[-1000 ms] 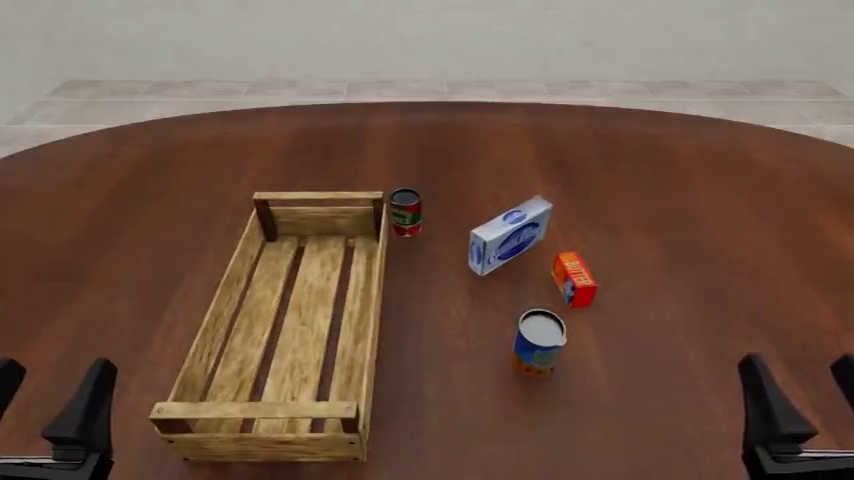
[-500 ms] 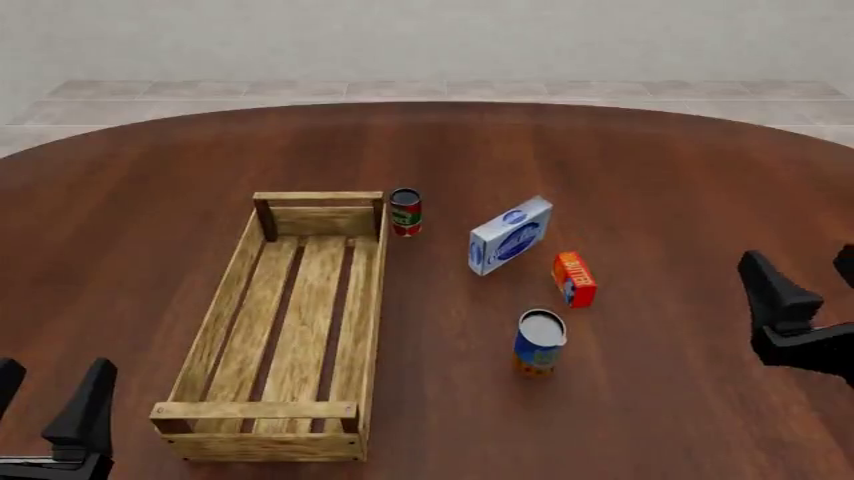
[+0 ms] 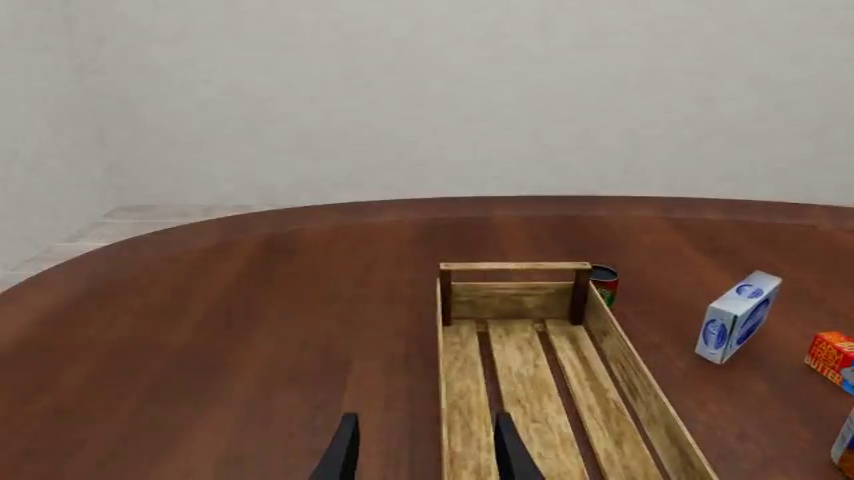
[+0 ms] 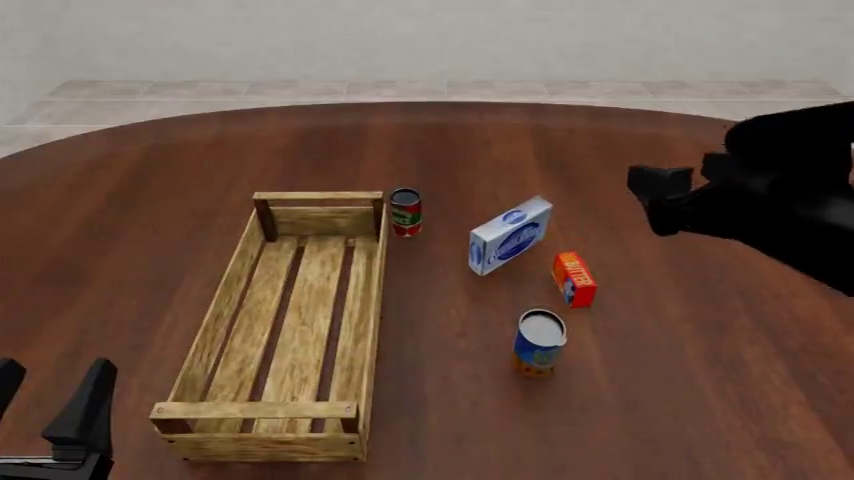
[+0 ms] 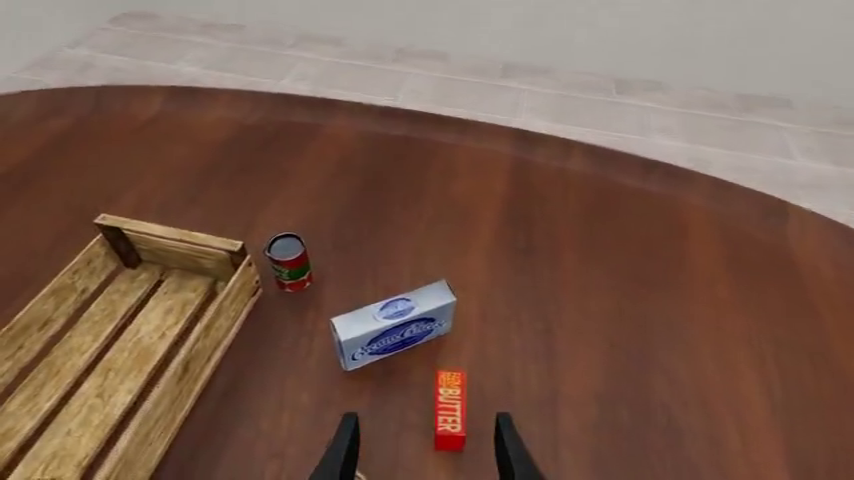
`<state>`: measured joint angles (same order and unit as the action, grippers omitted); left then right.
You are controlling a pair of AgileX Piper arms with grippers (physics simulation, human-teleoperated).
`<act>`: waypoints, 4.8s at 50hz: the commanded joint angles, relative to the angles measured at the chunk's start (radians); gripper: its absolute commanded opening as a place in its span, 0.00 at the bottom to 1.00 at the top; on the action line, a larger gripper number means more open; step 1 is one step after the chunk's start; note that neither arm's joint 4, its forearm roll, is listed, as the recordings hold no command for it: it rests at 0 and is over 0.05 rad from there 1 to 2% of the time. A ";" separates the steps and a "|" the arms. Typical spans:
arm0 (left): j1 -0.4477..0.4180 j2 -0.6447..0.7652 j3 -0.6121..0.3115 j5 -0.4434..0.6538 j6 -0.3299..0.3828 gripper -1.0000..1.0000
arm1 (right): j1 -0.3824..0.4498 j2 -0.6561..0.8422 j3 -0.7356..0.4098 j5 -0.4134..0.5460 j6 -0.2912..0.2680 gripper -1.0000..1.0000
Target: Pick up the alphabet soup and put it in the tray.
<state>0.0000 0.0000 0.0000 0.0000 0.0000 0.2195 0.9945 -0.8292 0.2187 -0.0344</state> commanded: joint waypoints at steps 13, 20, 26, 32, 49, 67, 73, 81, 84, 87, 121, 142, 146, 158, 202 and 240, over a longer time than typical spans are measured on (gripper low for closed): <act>0.000 0.000 0.000 0.000 0.000 1.00 | 0.124 0.272 -0.158 0.055 -0.040 1.00; 0.000 0.000 0.000 0.000 0.000 1.00 | 0.134 0.330 -0.169 0.059 -0.033 1.00; 0.000 0.000 0.000 0.000 0.000 1.00 | 0.137 0.345 -0.166 0.062 -0.040 1.00; 0.000 0.000 0.000 0.000 0.000 1.00 | 0.156 0.368 -0.159 0.063 -0.029 1.00; 0.000 0.000 0.000 0.000 0.000 1.00 | 0.213 0.408 -0.141 0.060 -0.017 1.00; 0.000 0.000 0.000 0.000 0.000 1.00 | 0.187 0.400 -0.090 0.055 -0.038 1.00; 0.000 0.000 0.000 0.000 0.000 1.00 | 0.178 0.396 -0.080 0.054 -0.044 1.00; 0.000 0.000 0.000 0.000 0.000 1.00 | 0.176 0.402 -0.068 0.047 -0.055 1.00; 0.000 0.000 0.000 0.000 0.000 1.00 | 0.178 0.406 -0.068 0.046 -0.057 1.00; 0.000 0.000 0.000 0.000 0.000 1.00 | 0.183 0.412 -0.064 0.042 -0.055 1.00; 0.000 0.000 0.000 0.000 0.000 1.00 | 0.201 0.444 0.017 -0.014 -0.021 1.00; 0.000 0.000 0.000 0.000 0.000 1.00 | 0.196 0.467 0.039 -0.041 -0.012 1.00; 0.000 0.000 0.000 0.000 0.000 1.00 | 0.198 0.474 0.040 -0.042 -0.011 1.00; 0.000 0.000 0.000 0.000 0.000 1.00 | 0.198 0.485 0.048 -0.053 -0.007 1.00; 0.000 0.000 0.000 0.000 0.000 1.00 | 0.203 0.530 0.090 -0.107 0.023 1.00; 0.000 0.000 0.000 0.000 0.000 1.00 | 0.194 0.582 0.089 -0.135 0.038 1.00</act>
<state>0.0000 0.0000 0.0000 0.0000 0.0000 0.4160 1.5648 -0.7427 0.0917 -0.0004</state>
